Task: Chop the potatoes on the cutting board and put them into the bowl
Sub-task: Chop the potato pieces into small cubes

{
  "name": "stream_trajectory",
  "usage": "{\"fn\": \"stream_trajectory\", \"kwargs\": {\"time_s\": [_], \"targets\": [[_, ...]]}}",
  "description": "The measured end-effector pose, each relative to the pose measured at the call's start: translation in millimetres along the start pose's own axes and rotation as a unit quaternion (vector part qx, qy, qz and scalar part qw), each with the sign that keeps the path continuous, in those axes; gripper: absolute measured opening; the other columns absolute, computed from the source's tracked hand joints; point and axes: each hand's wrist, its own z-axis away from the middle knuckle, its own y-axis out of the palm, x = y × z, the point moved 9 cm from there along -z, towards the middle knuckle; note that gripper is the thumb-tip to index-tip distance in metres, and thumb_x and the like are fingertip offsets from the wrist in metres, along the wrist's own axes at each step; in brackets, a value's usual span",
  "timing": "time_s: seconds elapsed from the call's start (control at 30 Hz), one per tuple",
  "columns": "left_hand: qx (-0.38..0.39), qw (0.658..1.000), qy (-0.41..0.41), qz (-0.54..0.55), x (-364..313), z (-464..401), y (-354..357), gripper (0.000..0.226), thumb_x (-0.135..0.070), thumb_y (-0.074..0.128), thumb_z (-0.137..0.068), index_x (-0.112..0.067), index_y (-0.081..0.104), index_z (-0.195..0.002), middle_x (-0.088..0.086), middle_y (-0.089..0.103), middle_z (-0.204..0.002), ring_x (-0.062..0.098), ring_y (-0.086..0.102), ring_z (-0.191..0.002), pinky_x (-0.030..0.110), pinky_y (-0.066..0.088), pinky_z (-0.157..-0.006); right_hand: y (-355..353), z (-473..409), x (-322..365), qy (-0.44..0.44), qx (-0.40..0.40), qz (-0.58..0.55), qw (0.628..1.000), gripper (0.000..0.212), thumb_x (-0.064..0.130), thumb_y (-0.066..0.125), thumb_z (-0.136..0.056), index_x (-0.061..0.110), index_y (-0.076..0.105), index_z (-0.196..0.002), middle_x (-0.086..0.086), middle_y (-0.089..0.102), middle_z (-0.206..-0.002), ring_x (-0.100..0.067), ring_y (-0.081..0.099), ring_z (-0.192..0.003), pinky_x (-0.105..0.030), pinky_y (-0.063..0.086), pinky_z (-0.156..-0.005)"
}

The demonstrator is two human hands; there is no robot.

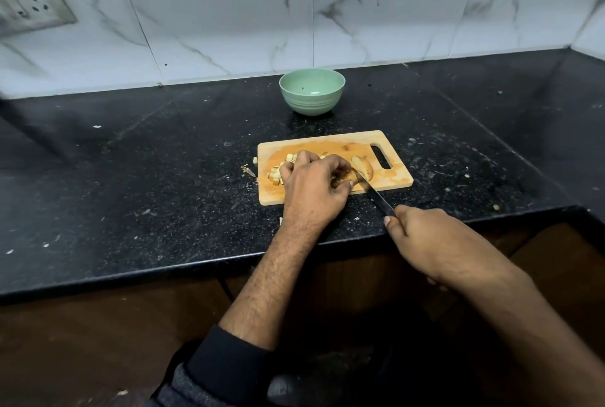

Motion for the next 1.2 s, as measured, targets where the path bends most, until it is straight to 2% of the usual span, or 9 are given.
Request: {"fn": "stream_trajectory", "kwargs": {"time_s": [0.1,0.2,0.3,0.43,0.57,0.83,0.93,1.07,1.2], "targets": [[0.007,1.000,0.018,0.000,-6,1,-1,0.034,-0.035,0.072,-0.087,-0.036,0.065,-0.120,-0.018,0.060,-0.101,0.010,0.040,-0.107,0.040,0.023,-0.098,-2,-1,3,0.002,0.000,0.006,1.000,0.032,0.048,0.028,-0.107,0.028,0.048,-0.093,0.001,0.062,-0.072,-0.011,0.058,-0.042,-0.026,0.047,-0.047],[0.024,0.998,0.051,-0.015,-14,3,2,0.047,-0.028,0.068,-0.089,-0.039,0.052,-0.131,-0.016,0.063,-0.104,0.012,0.040,-0.108,0.042,0.025,-0.096,-4,-3,4,-0.005,-0.002,-0.007,1.000,0.035,0.049,0.029,-0.107,0.025,0.051,-0.093,0.000,0.064,-0.067,-0.010,0.057,-0.035,-0.024,0.046,-0.040],[0.020,0.999,0.032,0.033,-11,3,1,0.054,-0.023,0.069,-0.085,-0.035,0.041,-0.130,-0.017,0.063,-0.099,0.010,0.042,-0.109,0.040,0.023,-0.097,-11,-2,8,-0.015,-0.011,-0.037,0.999,0.037,0.049,0.030,-0.107,0.024,0.051,-0.091,-0.002,0.065,-0.061,-0.012,0.059,-0.035,-0.024,0.049,-0.037],[0.015,0.999,0.016,0.035,-6,2,1,0.046,-0.028,0.072,-0.084,-0.032,0.045,-0.121,-0.019,0.064,-0.099,0.008,0.040,-0.109,0.038,0.023,-0.095,-17,1,13,-0.028,-0.021,-0.049,0.998,0.037,0.048,0.030,-0.107,0.024,0.051,-0.088,-0.003,0.066,-0.061,-0.014,0.062,-0.039,-0.028,0.054,-0.043],[-0.003,0.999,0.023,-0.028,-4,4,1,0.033,-0.047,0.069,-0.085,-0.032,0.062,-0.114,-0.019,0.061,-0.109,0.011,0.037,-0.112,0.037,0.021,-0.089,-12,3,10,-0.026,-0.018,-0.029,0.999,0.037,0.049,0.031,-0.107,0.024,0.052,-0.090,0.000,0.063,-0.067,-0.013,0.059,-0.051,-0.038,0.060,-0.062],[0.000,1.000,-0.016,-0.019,3,1,1,0.026,-0.044,0.073,-0.087,-0.033,0.073,-0.110,-0.019,0.066,-0.108,0.007,0.038,-0.111,0.038,0.020,-0.096,-4,3,7,-0.022,0.010,-0.014,1.000,0.032,0.049,0.028,-0.107,0.028,0.052,-0.105,0.001,0.059,-0.077,-0.013,0.051,-0.059,-0.039,0.058,-0.072],[0.002,1.000,-0.021,-0.008,3,-1,1,0.026,-0.043,0.075,-0.086,-0.032,0.074,-0.109,-0.021,0.065,-0.105,0.003,0.034,-0.106,0.034,0.018,-0.092,-6,2,9,-0.024,0.024,-0.008,0.999,0.033,0.047,0.028,-0.108,0.025,0.052,-0.111,0.001,0.058,-0.076,-0.012,0.050,-0.057,-0.033,0.051,-0.060],[0.007,1.000,-0.023,0.002,3,-2,1,0.022,-0.040,0.077,-0.085,-0.032,0.075,-0.105,-0.023,0.057,-0.099,0.004,0.036,-0.108,0.034,0.018,-0.093,-10,-8,18,-0.033,0.028,0.006,0.999,0.029,0.041,0.029,-0.110,0.022,0.050,-0.105,0.002,0.053,-0.075,-0.010,0.047,-0.054,-0.024,0.034,-0.046],[-0.002,1.000,-0.019,0.004,4,-2,0,0.018,-0.039,0.077,-0.084,-0.033,0.075,-0.101,-0.021,0.066,-0.103,0.006,0.041,-0.112,0.039,0.021,-0.099,-2,-20,24,-0.020,0.039,-0.003,0.999,0.028,0.041,0.029,-0.109,0.021,0.049,-0.108,-0.003,0.059,-0.073,-0.013,0.055,-0.045,-0.028,0.045,-0.040]]}}
